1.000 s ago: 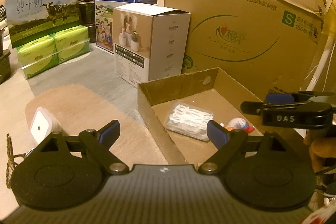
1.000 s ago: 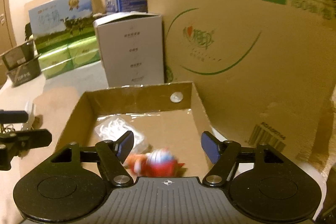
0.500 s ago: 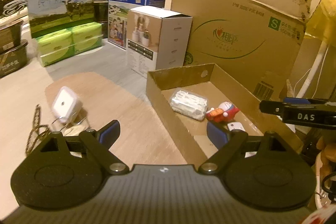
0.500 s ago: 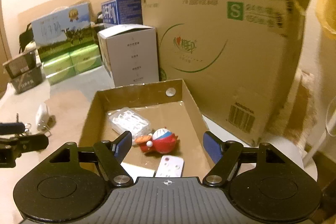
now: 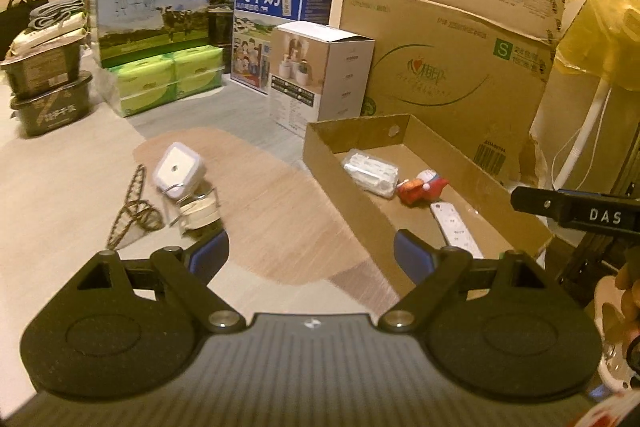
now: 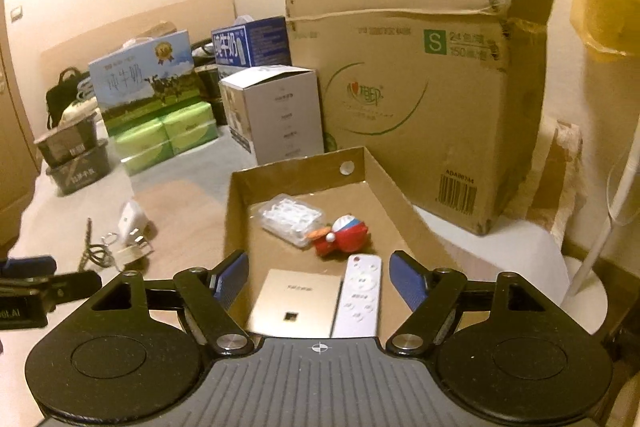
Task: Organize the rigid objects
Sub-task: 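Withdraw both tools toward the night light, wire stand and plug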
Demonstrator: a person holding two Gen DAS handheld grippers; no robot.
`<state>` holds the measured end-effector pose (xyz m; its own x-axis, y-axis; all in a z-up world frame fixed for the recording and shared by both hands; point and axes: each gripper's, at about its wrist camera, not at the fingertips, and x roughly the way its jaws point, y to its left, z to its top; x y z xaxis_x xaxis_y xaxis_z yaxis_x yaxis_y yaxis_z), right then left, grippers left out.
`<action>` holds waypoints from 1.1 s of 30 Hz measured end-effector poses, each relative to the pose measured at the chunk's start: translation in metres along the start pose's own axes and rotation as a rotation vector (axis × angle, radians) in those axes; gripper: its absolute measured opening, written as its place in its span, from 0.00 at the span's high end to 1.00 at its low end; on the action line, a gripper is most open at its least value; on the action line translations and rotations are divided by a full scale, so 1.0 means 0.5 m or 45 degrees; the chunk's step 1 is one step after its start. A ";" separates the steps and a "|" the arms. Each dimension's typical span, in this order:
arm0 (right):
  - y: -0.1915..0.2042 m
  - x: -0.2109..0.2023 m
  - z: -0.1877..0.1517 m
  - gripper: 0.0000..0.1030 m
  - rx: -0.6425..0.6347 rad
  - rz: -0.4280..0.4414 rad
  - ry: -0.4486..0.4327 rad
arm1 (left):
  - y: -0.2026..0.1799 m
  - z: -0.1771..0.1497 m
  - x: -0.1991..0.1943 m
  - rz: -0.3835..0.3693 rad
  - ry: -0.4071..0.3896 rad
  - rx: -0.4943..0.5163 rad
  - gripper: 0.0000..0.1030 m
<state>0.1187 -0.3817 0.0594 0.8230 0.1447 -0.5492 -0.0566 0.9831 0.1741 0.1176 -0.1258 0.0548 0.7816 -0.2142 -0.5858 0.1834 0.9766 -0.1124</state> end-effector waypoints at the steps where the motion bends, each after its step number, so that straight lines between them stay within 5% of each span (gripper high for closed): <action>1: 0.006 -0.010 -0.006 0.25 0.015 0.004 -0.001 | 0.005 -0.005 -0.009 0.003 0.001 0.001 0.15; 18: 0.125 -0.076 -0.087 0.24 0.013 0.098 0.044 | 0.106 -0.068 -0.124 0.099 -0.002 -0.013 0.15; 33: 0.189 -0.073 -0.109 0.24 -0.035 0.173 0.074 | 0.158 -0.089 -0.147 0.143 0.022 -0.033 0.15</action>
<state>0.0524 -0.2880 0.0513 0.7727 0.2821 -0.5687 -0.1812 0.9566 0.2284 0.0480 -0.0322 0.0533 0.7859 -0.1035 -0.6097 0.0799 0.9946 -0.0658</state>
